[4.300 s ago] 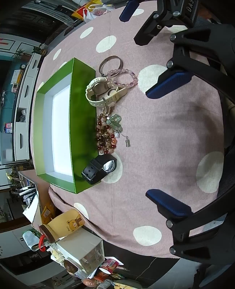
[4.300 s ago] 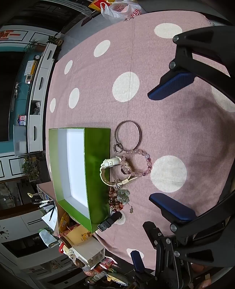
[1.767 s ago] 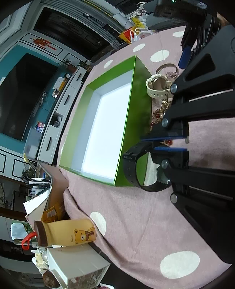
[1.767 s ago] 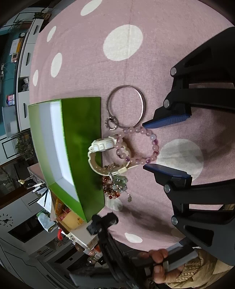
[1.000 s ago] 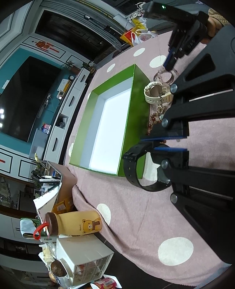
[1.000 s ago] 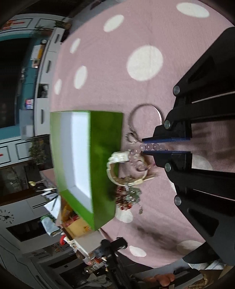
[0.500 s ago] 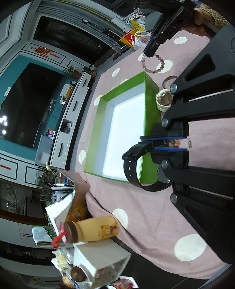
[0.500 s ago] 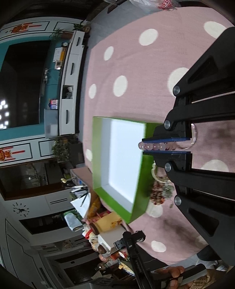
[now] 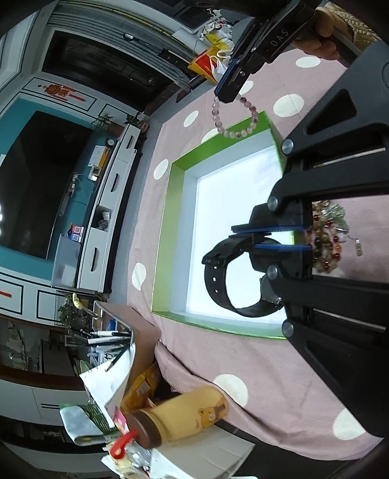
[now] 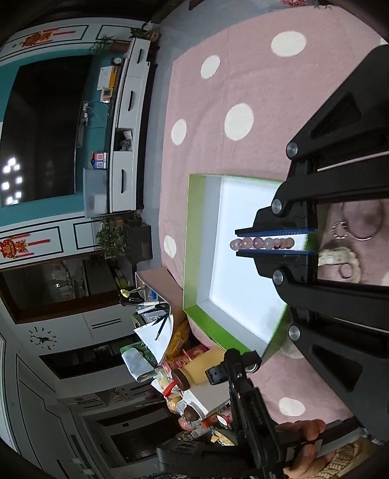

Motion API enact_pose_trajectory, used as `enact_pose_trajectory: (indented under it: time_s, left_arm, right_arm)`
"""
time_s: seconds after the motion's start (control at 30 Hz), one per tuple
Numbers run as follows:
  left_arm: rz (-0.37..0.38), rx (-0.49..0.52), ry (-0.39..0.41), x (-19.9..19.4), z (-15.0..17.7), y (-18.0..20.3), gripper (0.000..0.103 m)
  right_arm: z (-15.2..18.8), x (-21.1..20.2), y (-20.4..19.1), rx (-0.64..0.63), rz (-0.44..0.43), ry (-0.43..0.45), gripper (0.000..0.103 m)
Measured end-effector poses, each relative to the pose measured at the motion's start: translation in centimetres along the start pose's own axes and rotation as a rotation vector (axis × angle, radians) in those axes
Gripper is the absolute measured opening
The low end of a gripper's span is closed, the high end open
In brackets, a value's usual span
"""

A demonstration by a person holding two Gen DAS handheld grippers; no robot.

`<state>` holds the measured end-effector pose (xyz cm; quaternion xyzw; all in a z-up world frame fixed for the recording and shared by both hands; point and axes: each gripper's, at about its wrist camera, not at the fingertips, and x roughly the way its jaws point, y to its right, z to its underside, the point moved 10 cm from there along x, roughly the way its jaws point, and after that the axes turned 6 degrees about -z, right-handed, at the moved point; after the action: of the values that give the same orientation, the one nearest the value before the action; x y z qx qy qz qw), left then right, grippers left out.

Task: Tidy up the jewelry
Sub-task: 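Carry both items into green box and open both tools to release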

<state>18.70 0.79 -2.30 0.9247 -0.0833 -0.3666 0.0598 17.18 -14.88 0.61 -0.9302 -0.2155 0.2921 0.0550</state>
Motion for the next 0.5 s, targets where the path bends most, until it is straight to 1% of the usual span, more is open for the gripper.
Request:
enact_pose_trajectory:
  time_s: [0.27,0.47,0.5]
  left_arm:
    - [-0.023,0.000,-0.052,4.2,-1.3,-0.2,0.006]
    - [-0.051,0.009,-0.105,7.2,-1.3,-0.2,0.006]
    - [-0.057,0.006,-0.118,7.7,-1.2,-0.2,0.008]
  right_arm:
    - [-0.2,3.9,0.7,0.019,-0.012,-0.055,0.007]
    - [0.5,6.4,1.7,0.041,0.003,-0.102,0.007]
    - [0.7,6.7,1.9,0.045,0.004,-0.111,0.008]
